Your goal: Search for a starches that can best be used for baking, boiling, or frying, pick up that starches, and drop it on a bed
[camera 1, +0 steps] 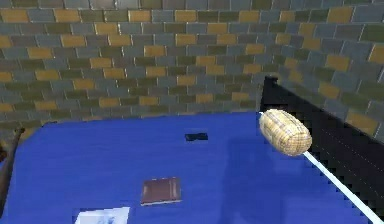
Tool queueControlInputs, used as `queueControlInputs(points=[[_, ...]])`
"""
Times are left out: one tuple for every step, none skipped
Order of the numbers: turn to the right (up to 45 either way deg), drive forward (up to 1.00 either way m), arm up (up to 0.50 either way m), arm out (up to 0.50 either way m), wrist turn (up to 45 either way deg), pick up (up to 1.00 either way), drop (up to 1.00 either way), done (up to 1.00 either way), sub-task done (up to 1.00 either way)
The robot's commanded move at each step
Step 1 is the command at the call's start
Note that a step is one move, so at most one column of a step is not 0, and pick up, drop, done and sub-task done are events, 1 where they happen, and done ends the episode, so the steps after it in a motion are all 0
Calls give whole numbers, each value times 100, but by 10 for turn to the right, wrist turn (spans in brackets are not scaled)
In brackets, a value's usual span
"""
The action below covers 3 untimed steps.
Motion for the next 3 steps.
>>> queueControlInputs(points=[[240, 0, 0, 0, 0, 0, 0, 0, 0], [-450, 0, 0, 0, 0, 0, 0, 0, 0], [-60, 0, 0, 0, 0, 0, 0, 0, 0]])
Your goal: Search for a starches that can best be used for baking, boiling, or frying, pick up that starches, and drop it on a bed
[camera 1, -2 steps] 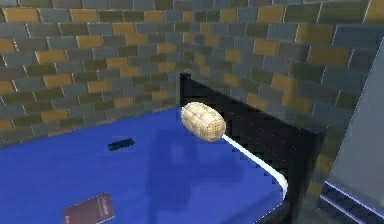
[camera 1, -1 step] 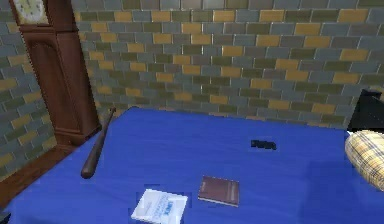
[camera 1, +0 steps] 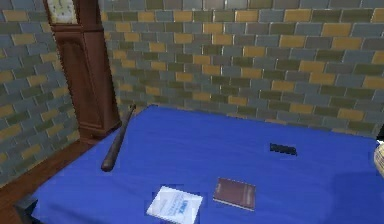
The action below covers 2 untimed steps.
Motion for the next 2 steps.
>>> queueControlInputs(points=[[450, 0, 0, 0, 0, 0, 0, 0, 0], [-450, 0, 0, 0, 0, 0, 0, 0, 0]])
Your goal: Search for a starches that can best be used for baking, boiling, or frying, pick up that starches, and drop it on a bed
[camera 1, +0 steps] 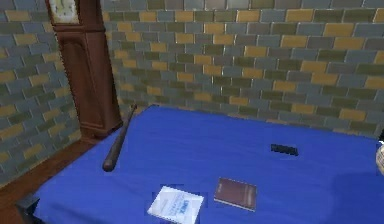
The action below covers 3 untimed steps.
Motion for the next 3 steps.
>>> queueControlInputs(points=[[-90, 0, 0, 0, 0, 0, 0, 0, 0], [450, 0, 0, 0, 0, 0, 0, 0, 0], [210, 0, 0, 0, 0, 0, 0, 0, 0]])
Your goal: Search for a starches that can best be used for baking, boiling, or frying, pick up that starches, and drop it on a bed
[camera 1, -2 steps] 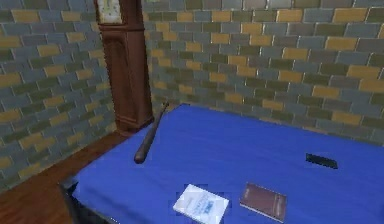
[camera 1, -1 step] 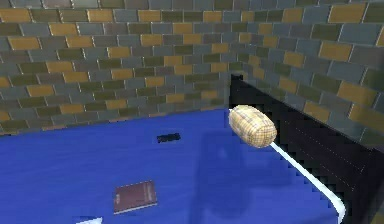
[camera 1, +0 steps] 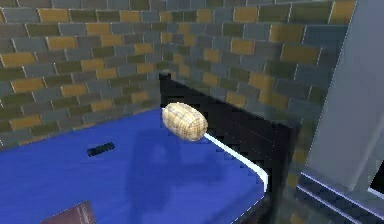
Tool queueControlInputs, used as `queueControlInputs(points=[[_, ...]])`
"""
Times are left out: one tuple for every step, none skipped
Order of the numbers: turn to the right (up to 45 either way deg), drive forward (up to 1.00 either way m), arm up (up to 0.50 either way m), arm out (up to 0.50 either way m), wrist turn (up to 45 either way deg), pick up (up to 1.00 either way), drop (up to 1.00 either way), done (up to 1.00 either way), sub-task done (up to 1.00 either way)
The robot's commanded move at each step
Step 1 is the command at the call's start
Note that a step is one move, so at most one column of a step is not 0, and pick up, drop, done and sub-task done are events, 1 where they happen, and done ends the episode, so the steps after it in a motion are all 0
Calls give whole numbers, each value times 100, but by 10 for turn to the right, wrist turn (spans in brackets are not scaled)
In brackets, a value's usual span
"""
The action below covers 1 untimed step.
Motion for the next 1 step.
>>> queueControlInputs(points=[[0, 30, 0, 0, 0, 0, 0, 0, 0]])
